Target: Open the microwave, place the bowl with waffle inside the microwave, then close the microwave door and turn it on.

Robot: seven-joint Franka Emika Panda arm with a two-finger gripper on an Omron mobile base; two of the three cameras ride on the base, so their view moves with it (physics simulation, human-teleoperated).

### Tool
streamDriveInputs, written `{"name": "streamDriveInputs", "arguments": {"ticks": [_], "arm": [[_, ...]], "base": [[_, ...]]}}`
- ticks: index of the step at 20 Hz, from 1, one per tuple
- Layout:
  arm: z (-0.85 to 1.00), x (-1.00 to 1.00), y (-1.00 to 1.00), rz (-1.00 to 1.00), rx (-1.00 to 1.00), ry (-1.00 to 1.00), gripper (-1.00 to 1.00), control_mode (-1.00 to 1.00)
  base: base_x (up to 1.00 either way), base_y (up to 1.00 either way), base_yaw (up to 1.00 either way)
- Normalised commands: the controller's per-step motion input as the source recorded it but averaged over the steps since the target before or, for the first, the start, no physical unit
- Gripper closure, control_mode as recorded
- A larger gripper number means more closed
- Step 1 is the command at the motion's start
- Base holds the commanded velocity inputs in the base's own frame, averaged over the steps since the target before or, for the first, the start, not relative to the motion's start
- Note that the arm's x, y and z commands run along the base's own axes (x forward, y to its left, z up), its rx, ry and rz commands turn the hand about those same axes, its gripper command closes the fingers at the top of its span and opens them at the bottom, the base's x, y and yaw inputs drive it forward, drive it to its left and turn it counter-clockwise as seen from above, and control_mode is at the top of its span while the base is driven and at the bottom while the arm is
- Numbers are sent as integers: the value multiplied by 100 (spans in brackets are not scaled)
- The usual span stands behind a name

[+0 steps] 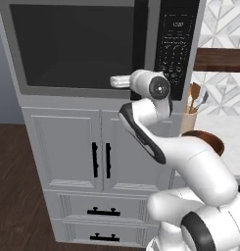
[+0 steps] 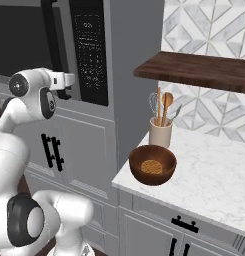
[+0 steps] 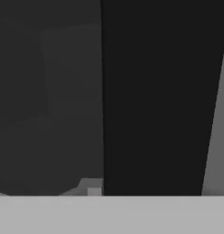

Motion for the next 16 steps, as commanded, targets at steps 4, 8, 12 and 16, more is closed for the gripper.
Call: {"name": "streamDriveInputs", "arguments": {"ticks": [4, 8, 12, 16], "arm": [[-13, -73, 100, 19, -9, -4, 100, -100], [-1, -100, 100, 18, -11, -4, 100, -100], [0, -100, 100, 17, -18, 2, 100, -100], [2, -99, 100, 12, -30, 13, 100, -100]], "base": [[0, 0, 0], [0, 0, 0], [0, 0, 0], [0, 0, 0]]}}
